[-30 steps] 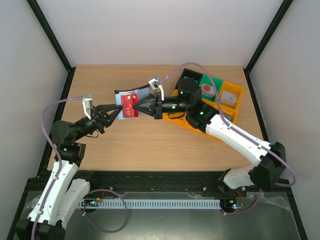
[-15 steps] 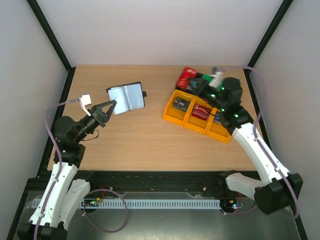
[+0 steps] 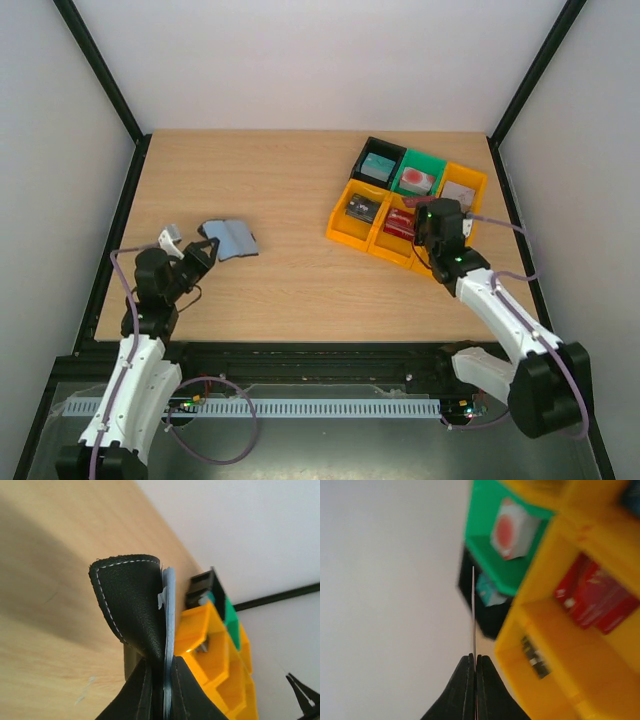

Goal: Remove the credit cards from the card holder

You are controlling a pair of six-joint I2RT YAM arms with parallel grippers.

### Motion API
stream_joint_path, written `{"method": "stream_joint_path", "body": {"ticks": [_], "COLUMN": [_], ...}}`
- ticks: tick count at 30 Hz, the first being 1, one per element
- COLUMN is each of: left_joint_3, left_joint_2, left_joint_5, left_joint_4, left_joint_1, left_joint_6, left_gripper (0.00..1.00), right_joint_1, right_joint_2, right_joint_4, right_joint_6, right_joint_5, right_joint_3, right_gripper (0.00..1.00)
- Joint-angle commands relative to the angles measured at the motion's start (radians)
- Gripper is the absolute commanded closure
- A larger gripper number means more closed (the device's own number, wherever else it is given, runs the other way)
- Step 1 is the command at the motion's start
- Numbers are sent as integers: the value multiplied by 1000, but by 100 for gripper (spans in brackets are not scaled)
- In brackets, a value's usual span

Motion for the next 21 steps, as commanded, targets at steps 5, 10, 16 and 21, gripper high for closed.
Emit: {"method": "stream_joint_path", "body": {"ticks": [5, 10, 16, 21], "left_joint_3": [-126, -152, -161, -164], "left_joint_2": [-94, -129, -148, -157], "left_joint_5": [-117, -161, -181, -185], "left_joint_4": [-180, -204, -211, -211], "left_joint_1": [22, 30, 36, 39], "left_joint_6": [-4, -17, -27, -31], "left_gripper": [98, 98, 98, 98], "right_joint_1": [6, 6, 6, 6], "right_joint_2": [225, 292, 421, 485], "right_joint_4": [68, 62, 77, 30], "right_joint_6": [185, 200, 246, 239], "right_joint_5": [22, 84, 61, 146], "right_joint_3": [-12, 8, 50, 125], "right_gripper": [98, 98, 99, 98]}}
